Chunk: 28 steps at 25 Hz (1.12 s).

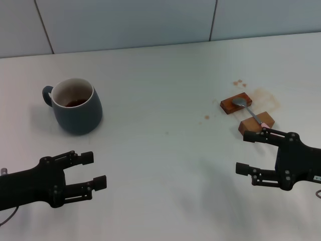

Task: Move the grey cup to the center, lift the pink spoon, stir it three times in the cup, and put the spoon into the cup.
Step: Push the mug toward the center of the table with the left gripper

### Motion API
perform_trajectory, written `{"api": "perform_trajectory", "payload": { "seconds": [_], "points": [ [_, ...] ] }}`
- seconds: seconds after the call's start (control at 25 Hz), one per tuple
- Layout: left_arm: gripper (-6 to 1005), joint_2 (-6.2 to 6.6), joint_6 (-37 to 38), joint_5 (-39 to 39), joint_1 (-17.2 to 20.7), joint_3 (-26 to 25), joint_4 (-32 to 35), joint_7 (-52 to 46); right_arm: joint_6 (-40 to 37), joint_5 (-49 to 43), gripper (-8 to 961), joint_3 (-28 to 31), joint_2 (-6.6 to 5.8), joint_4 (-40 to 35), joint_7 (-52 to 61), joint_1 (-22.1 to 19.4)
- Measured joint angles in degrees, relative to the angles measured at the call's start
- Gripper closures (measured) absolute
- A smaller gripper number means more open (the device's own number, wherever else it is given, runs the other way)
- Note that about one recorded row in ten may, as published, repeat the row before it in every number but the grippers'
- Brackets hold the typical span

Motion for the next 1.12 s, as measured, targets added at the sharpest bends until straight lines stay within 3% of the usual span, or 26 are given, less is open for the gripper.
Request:
{"api": "perform_trajectory", "payload": {
  "seconds": [1.12],
  "points": [
    [181,-0.36,-0.1,-0.4,-0.3,-0.3,0.1,0.0,0.0,0.0,153,0.0,0.12,0.0,0.0,0.0]
  ]
}}
